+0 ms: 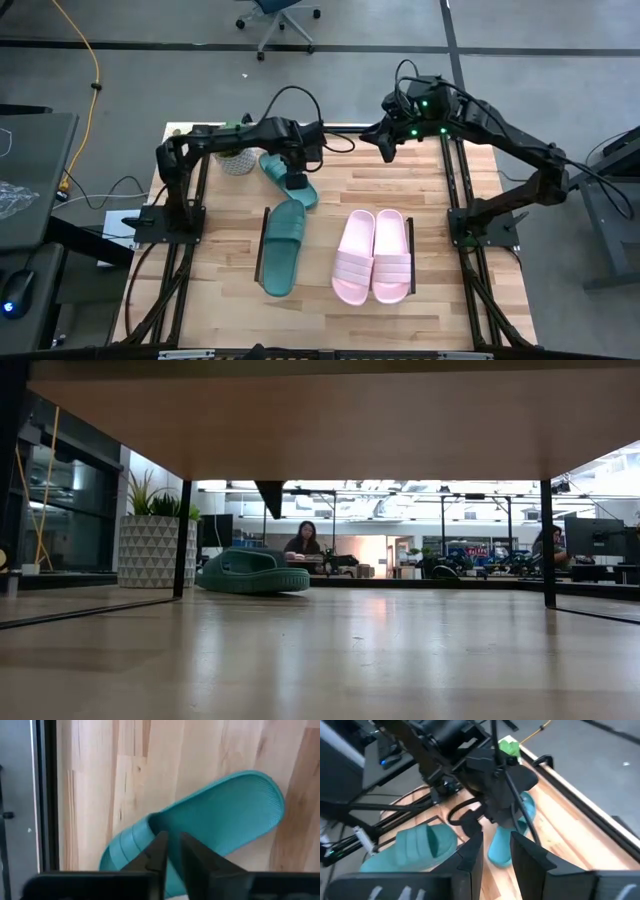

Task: Pick and place slides into the shelf
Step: Put the green slide on the shelf

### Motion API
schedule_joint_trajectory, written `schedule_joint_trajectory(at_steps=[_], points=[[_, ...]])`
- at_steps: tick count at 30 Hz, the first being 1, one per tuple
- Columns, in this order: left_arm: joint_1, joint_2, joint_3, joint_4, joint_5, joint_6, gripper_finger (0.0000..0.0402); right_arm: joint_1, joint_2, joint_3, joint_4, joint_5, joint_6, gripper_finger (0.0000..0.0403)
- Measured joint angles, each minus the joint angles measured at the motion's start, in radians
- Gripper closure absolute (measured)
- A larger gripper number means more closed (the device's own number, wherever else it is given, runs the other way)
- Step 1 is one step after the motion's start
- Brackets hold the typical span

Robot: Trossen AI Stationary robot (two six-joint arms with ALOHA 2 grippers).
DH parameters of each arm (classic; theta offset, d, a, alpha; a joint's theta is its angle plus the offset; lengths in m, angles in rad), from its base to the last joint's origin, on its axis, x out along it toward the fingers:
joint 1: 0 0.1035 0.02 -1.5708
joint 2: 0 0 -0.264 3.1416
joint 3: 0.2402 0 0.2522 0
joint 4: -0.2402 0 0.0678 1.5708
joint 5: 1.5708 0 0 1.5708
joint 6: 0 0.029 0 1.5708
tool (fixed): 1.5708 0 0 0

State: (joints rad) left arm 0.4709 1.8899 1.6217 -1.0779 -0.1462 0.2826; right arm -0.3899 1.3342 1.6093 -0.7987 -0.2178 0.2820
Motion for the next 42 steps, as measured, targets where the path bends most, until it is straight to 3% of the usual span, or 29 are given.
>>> schedule_joint_trajectory(at_steps=[6, 12, 18, 29, 42], points=[[0.000, 0.035, 0.000, 0.011, -0.059, -0.124, 0.0286, -0.047, 0.001, 0.000, -0.020, -0.125, -0.003, 0.0316], [0.000, 0.076, 0.000, 0.008, -0.070, -0.166, 0.0250, -0.076, 0.001, 0.000, -0.032, -0.192, -0.007, 0.0316], [-0.001, 0.124, 0.000, -0.054, -0.025, -0.186, 0.0233, -0.077, 0.001, 0.000, -0.049, -0.205, -0.020, 0.0316], [0.000, 0.141, 0.000, -0.127, -0.095, -0.183, 0.0237, -0.077, 0.002, 0.000, -0.081, -0.212, -0.048, 0.0316], [0.000, 0.167, 0.001, -0.130, -0.185, -0.213, 0.0209, -0.095, 0.002, 0.000, -0.082, -0.240, -0.025, 0.0316]])
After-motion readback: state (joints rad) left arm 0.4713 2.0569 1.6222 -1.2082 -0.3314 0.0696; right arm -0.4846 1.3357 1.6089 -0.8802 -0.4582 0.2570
